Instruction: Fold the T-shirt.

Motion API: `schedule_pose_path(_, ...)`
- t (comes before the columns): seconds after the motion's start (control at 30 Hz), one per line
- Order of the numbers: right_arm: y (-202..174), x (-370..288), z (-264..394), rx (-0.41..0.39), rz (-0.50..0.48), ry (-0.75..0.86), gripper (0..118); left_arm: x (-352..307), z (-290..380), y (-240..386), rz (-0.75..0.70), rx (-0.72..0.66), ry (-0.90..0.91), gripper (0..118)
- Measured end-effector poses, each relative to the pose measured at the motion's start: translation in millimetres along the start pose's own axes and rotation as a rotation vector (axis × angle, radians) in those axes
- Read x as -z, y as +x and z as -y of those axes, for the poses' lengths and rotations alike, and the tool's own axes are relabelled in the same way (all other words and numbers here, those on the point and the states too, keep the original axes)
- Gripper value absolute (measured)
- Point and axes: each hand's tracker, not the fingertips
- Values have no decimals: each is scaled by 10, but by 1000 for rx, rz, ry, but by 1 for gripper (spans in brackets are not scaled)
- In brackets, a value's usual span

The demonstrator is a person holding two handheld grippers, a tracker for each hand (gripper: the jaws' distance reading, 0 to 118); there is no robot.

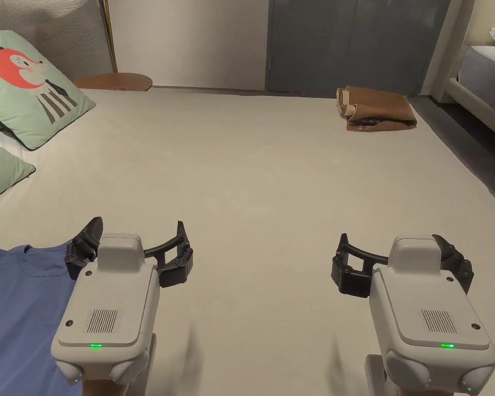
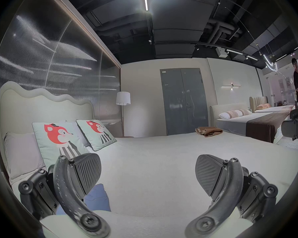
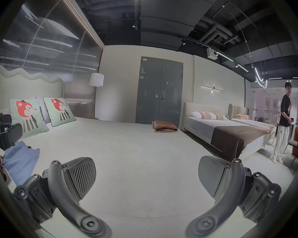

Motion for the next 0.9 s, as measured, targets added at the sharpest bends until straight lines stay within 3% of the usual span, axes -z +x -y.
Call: schedule_pose_path(0.9, -13, -68, -77, -7, -4, 10, 118, -25, -34, 0, 6, 2, 13, 109)
